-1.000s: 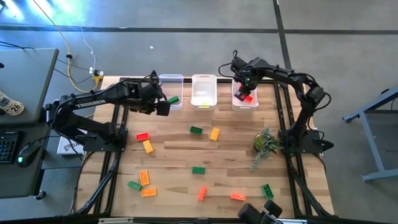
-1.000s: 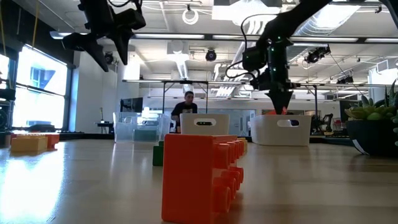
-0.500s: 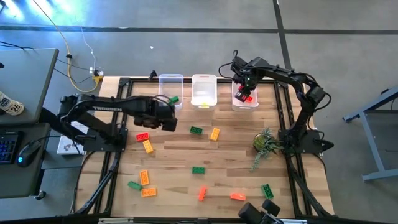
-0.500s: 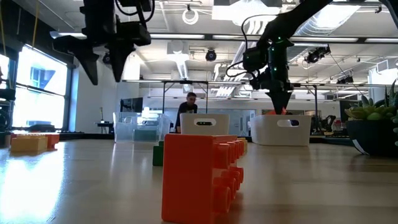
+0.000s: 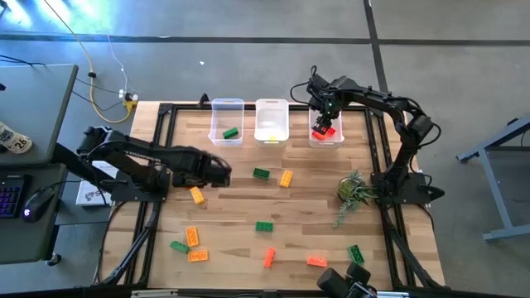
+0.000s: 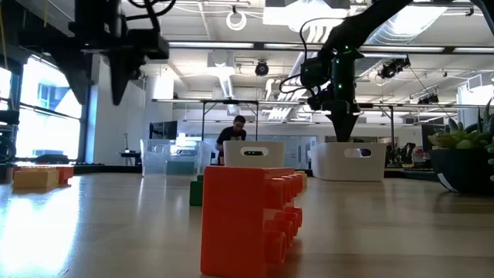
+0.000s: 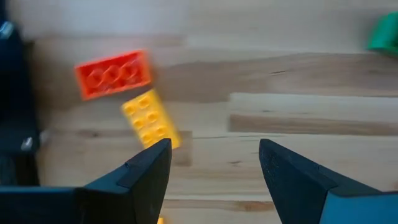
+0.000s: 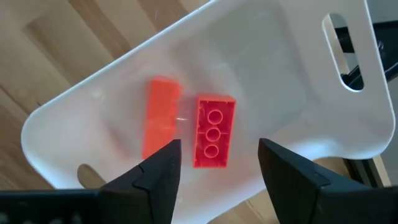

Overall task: Sort & place blocks by color
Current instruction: Put the orange game piece into the right white bin, then put the yellow game piece into the left white bin

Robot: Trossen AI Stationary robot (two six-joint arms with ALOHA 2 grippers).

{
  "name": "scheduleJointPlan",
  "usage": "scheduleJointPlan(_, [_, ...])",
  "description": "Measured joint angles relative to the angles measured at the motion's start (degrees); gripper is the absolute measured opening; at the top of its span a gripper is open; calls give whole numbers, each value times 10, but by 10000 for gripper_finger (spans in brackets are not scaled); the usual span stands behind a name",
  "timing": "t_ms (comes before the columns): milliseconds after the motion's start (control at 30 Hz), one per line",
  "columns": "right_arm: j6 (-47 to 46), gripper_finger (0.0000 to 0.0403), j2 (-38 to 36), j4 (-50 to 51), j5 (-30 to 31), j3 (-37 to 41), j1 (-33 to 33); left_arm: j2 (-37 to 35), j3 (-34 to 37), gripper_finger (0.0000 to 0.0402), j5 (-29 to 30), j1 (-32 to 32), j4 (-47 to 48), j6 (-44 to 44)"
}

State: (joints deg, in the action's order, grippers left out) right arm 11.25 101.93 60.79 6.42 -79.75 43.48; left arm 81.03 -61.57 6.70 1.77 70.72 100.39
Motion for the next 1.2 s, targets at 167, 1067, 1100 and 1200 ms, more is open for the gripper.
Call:
scheduleJointPlan(167, [8, 201, 0, -1, 0, 0, 0, -3, 42, 229, -16, 40, -2, 111])
scheduleJointPlan(1067, [23, 201, 0, -13, 0, 0, 0, -3, 207, 229, 4, 80, -146, 311])
scheduleJointPlan(1100, [23, 201, 0, -14, 0, 0, 0, -3, 213, 229, 4, 79, -153, 311])
scheduleJointPlan(1200, [23, 201, 0, -15, 0, 0, 0, -3, 231, 229, 0, 76, -167, 310])
